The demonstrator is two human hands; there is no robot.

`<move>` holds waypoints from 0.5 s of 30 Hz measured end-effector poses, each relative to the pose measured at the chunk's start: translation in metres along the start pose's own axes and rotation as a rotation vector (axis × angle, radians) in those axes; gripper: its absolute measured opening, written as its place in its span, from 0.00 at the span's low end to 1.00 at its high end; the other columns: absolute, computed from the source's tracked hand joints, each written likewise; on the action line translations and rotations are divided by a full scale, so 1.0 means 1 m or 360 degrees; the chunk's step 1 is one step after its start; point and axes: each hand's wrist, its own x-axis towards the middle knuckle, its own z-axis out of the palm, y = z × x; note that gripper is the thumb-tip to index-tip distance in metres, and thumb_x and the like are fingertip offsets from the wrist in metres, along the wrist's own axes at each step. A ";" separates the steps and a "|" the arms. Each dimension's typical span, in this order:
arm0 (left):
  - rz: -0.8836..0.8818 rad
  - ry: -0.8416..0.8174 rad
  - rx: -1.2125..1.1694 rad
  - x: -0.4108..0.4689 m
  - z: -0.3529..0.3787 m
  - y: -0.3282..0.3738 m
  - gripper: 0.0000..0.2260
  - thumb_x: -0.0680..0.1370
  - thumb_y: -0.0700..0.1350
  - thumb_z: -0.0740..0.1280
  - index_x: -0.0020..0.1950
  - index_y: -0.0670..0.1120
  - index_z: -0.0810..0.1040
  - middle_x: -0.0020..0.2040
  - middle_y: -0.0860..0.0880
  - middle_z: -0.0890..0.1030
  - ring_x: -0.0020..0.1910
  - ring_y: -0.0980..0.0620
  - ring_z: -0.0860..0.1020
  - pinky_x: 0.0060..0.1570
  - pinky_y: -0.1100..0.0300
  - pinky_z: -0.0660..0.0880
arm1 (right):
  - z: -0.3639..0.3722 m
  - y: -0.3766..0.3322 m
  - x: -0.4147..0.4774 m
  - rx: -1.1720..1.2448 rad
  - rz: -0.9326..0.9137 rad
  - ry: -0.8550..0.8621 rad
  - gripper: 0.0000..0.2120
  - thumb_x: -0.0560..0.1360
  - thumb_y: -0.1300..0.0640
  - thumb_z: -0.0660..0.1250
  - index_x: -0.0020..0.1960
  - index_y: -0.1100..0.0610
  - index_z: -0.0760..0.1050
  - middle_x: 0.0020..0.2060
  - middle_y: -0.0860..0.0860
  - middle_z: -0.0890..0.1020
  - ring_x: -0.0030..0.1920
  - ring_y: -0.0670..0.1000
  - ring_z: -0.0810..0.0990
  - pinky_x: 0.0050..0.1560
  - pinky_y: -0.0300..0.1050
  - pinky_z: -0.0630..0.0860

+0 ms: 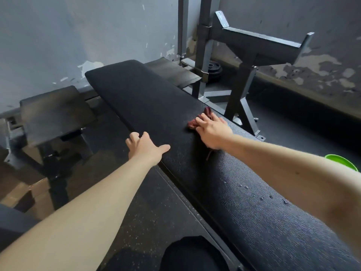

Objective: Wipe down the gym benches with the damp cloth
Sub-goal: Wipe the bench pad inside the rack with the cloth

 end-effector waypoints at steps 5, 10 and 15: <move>-0.0022 0.0003 0.0086 0.000 0.000 0.005 0.38 0.75 0.63 0.72 0.76 0.45 0.64 0.73 0.46 0.59 0.73 0.45 0.58 0.65 0.48 0.70 | 0.000 0.002 0.035 0.0008 0.0279 -0.0051 0.21 0.83 0.46 0.49 0.73 0.50 0.64 0.75 0.53 0.64 0.78 0.66 0.57 0.74 0.65 0.58; -0.0039 -0.0008 0.0111 0.003 0.004 0.006 0.40 0.75 0.62 0.72 0.78 0.43 0.62 0.75 0.44 0.58 0.74 0.44 0.58 0.66 0.46 0.70 | 0.015 -0.018 -0.027 -0.0026 0.0041 -0.0020 0.25 0.85 0.45 0.49 0.80 0.50 0.58 0.81 0.52 0.60 0.80 0.66 0.54 0.79 0.61 0.54; -0.0050 -0.0013 0.0176 0.005 0.001 0.008 0.36 0.74 0.63 0.73 0.72 0.42 0.68 0.73 0.44 0.60 0.72 0.43 0.60 0.64 0.48 0.71 | 0.008 -0.002 -0.010 -0.0058 0.0069 -0.0064 0.27 0.85 0.43 0.47 0.83 0.47 0.54 0.83 0.49 0.55 0.82 0.63 0.52 0.79 0.64 0.49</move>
